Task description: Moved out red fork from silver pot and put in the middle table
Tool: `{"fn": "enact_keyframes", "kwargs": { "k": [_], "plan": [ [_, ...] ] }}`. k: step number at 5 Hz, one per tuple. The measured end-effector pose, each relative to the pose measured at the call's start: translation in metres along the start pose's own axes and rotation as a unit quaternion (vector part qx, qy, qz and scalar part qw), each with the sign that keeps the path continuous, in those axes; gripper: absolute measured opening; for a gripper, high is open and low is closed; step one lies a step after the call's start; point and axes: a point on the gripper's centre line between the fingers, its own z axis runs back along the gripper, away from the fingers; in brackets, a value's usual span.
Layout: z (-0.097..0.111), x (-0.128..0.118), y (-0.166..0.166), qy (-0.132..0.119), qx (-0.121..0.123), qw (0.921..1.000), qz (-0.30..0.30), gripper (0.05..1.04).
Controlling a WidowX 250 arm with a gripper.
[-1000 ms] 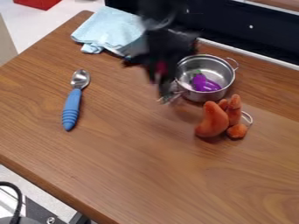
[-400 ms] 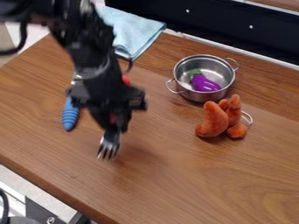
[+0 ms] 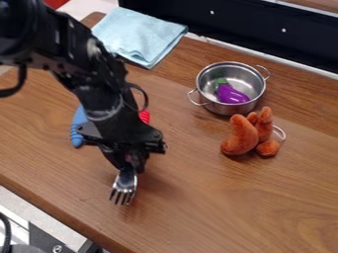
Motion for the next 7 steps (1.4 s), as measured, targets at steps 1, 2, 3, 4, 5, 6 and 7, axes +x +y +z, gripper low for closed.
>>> {"fn": "enact_keyframes", "kwargs": {
  "k": [1,2,3,4,5,6,7],
  "plan": [
    [-0.014,-0.003,-0.015,0.016,-0.008,0.996,-0.087,0.305],
    [-0.019,0.002,-0.029,0.012,-0.02,0.9931,-0.115,0.305],
    [-0.023,0.011,-0.038,0.01,-0.024,0.9944,-0.103,0.305],
    [-0.025,0.016,-0.039,0.025,-0.03,0.9934,-0.108,0.368],
    [-0.025,0.018,-0.036,0.031,-0.024,0.9944,-0.098,0.642],
    [-0.022,0.02,-0.034,0.049,-0.025,0.9926,-0.108,0.918],
    [-0.018,0.023,-0.031,0.062,-0.029,0.9929,-0.098,1.005]
  ]
}}
